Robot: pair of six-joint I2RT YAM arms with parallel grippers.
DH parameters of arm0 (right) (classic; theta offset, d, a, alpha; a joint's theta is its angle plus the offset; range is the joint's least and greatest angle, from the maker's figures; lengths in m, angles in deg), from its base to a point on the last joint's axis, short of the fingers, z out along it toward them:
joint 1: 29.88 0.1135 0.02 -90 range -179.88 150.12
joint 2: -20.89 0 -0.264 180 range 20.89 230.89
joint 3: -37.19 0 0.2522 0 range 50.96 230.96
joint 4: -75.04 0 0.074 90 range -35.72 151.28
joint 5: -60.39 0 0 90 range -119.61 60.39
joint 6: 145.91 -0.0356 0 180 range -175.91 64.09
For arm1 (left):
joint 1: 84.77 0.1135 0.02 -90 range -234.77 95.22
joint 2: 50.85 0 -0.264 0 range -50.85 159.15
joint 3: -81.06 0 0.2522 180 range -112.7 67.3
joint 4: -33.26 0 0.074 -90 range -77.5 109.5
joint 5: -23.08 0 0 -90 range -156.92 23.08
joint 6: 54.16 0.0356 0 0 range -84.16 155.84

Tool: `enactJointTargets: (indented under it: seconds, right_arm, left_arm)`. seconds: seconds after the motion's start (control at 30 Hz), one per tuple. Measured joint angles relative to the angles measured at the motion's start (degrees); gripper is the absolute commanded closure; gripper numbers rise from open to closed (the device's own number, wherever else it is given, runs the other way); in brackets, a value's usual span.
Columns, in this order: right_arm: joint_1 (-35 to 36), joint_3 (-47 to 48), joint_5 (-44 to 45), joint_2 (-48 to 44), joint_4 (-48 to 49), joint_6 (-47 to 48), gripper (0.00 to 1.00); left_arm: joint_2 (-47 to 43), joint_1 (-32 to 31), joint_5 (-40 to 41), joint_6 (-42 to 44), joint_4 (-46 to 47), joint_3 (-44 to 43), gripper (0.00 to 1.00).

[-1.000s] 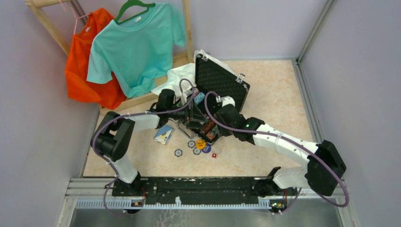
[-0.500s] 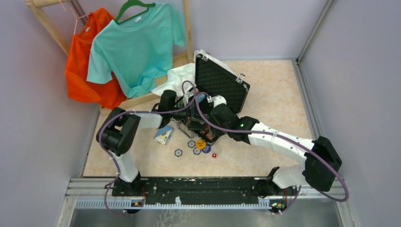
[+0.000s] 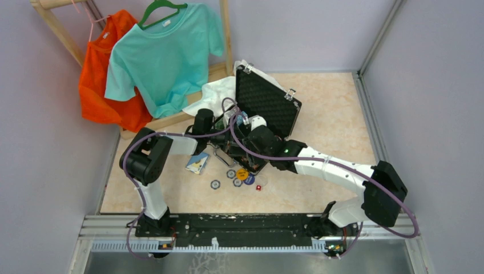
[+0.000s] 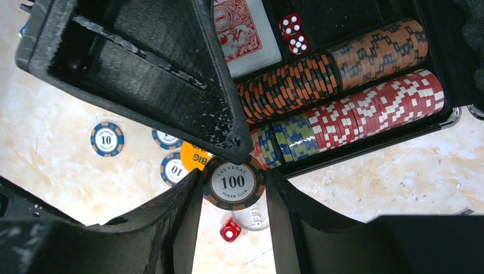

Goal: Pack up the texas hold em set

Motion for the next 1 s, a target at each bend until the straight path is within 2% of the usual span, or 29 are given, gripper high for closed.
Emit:
enactJointTargets:
  seconds: [0.23, 0.4, 0.57, 0.77, 1.0]
  right_arm:
    - [0.9, 0.4, -0.1, 1.4, 0.3, 0.0, 0.56]
    - [1.1, 0.4, -0.1, 1.6, 0.3, 0.1, 0.55]
    - [1.1, 0.7, 0.1, 1.9, -0.1, 0.1, 0.55]
    - [1.1, 1.5, 0.8, 1.9, 0.0, 0.2, 0.55]
    - [1.1, 1.5, 1.3, 1.9, -0.1, 0.2, 0.55]
  left_arm:
    - [0.5, -0.6, -0.3, -0.3, 0.8, 0.0, 0.39]
    - [0.6, -0.8, -0.6, -0.2, 1.0, 0.0, 0.53]
    - [0.7, -1.0, -0.9, 0.0, 1.0, 0.0, 0.62]
    - [0.9, -1.7, -1.2, 1.2, 0.5, 0.0, 0.62]
    - [0.9, -3.3, -1.2, 5.5, -4.6, -2.1, 0.67]
